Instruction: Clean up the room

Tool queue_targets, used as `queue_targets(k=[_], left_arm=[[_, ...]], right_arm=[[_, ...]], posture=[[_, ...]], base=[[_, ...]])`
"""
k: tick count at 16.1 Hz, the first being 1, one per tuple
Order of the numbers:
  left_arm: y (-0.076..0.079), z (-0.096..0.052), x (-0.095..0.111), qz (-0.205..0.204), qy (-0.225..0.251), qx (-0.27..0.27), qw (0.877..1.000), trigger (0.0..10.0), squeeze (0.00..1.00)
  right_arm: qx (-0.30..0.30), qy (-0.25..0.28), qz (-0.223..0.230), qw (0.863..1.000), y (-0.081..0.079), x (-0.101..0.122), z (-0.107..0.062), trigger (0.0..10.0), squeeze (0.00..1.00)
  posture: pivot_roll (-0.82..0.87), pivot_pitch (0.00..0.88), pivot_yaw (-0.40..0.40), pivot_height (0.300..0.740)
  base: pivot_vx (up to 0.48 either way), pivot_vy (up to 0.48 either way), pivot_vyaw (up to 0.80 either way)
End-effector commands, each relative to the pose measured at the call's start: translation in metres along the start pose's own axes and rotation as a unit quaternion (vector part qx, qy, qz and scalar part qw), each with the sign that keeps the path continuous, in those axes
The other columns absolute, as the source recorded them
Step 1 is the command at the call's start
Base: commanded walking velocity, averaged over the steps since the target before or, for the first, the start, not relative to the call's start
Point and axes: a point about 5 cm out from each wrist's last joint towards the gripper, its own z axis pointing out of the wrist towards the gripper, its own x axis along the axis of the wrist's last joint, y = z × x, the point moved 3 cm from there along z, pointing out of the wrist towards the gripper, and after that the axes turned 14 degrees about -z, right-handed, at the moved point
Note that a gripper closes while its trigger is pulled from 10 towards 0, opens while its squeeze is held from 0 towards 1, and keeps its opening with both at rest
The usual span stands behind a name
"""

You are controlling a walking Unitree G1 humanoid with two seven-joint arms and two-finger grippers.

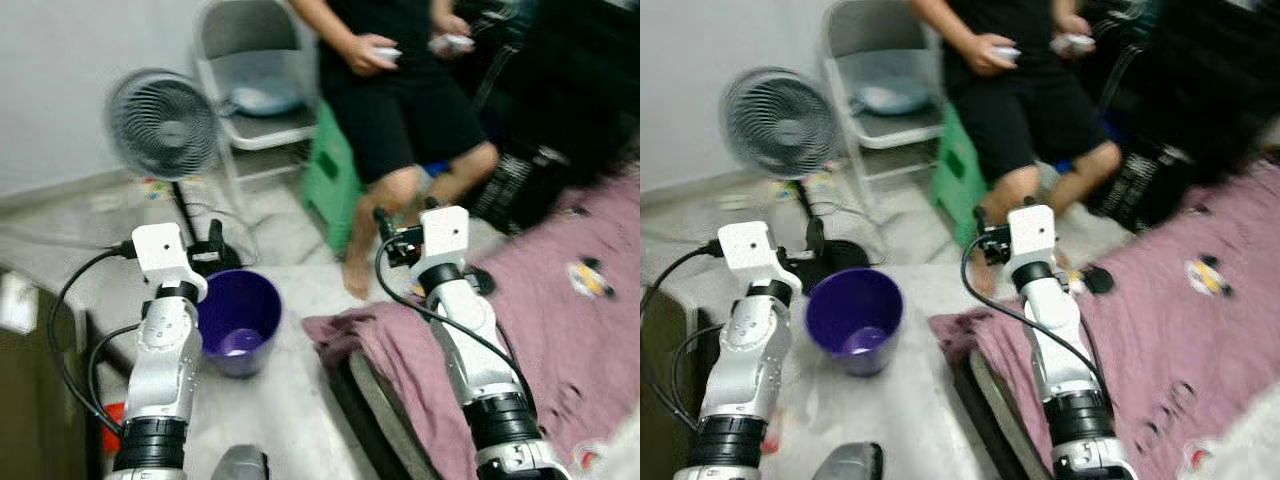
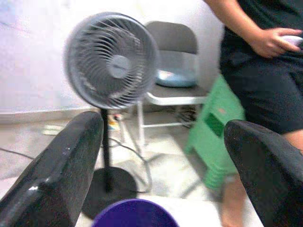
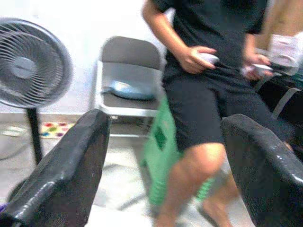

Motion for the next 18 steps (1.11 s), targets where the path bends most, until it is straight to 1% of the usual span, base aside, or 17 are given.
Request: queue_targets(k=[1, 3, 6, 11, 18], left_arm=[[0.010, 0.002, 0.000, 0.000, -0.003, -0.014, 1.000, 10.0, 0.00], [0.016, 0.005, -0.002, -0.002, -0.010, -0.027, 1.000, 10.0, 0.00], [0.023, 0.009, -0.002, -0.005, -0.013, -0.040, 0.999, 10.0, 0.00], [0.027, 0.013, -0.001, -0.008, -0.014, -0.047, 0.999, 10.0, 0.00], [0.030, 0.013, -0.003, -0.013, -0.015, -0.050, 0.999, 10.0, 0.00]], right_arm=[[-0.008, 0.003, -0.005, 1.000, 0.006, 0.000, -0.002, 10.0, 0.00], [-0.022, -0.002, -0.008, 1.000, 0.011, -0.003, -0.008, 10.0, 0.00], [-0.032, -0.004, -0.009, 0.999, 0.015, -0.003, -0.009, 10.0, 0.00], [-0.035, -0.003, -0.013, 0.999, 0.017, -0.002, -0.010, 10.0, 0.00], [-0.033, -0.004, -0.016, 0.999, 0.017, -0.002, -0.010, 10.0, 0.00]], posture=[[0.00, 0.000, -0.018, 0.740], [-0.03, 0.001, 0.000, 0.740], [-0.04, 0.005, 0.009, 0.740], [-0.05, 0.008, 0.008, 0.740], [-0.06, 0.010, 0.003, 0.740]], base=[[0.000, 0.000, 0.80], [0.000, 0.000, 0.80], [0.000, 0.000, 0.80], [0.000, 0.000, 0.80], [0.000, 0.000, 0.80]])
